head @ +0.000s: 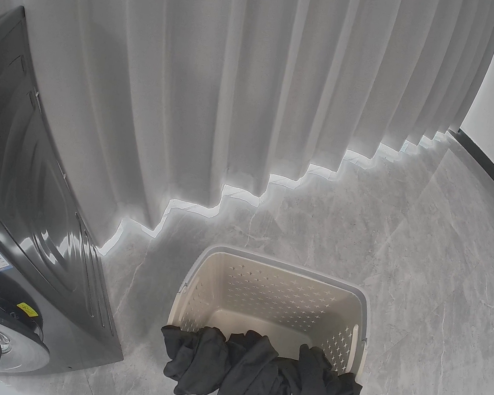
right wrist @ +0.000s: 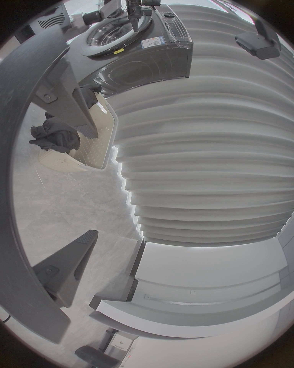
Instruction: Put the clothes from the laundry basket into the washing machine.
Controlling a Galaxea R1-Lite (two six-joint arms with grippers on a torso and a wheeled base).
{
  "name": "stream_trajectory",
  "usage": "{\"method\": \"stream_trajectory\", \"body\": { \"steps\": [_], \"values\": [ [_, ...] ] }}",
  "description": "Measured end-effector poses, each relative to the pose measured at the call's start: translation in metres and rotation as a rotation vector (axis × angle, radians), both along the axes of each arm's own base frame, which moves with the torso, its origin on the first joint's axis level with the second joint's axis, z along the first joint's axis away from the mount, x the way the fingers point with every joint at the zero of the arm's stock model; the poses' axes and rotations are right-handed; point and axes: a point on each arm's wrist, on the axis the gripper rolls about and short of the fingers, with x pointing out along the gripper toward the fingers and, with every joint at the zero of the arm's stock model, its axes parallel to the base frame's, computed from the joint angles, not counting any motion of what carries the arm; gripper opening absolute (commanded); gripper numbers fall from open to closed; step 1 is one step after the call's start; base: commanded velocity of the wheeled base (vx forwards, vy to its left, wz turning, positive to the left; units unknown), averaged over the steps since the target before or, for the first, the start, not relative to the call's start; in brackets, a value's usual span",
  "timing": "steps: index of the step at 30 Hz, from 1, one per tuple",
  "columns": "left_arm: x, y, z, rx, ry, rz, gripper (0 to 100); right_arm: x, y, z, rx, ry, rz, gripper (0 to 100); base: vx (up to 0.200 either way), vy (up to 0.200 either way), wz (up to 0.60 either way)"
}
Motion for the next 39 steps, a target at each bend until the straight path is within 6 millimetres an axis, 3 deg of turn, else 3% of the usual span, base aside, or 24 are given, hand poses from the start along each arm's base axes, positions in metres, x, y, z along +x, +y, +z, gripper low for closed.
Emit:
{"method": "stream_trajectory", "body": {
  "steps": [6, 15, 39],
  "values": [
    [0.0000, 0.0000, 0.0000, -0.001, 0.000, -0.001, 100, 0.0000, 0.0000, 0.0000, 0.000, 0.000, 0.000, 100, 0.000, 0.000, 0.00],
    [0.0000, 0.0000, 0.0000, -0.002, 0.000, -0.001, 100, 0.0000, 0.0000, 0.0000, 0.000, 0.000, -0.001, 100, 0.200, 0.000, 0.00],
    [0.0000, -0.0001, 0.0000, -0.003, 0.000, -0.004, 100, 0.0000, 0.0000, 0.0000, 0.000, 0.000, 0.000, 100, 0.000, 0.000, 0.00]
  ]
}}
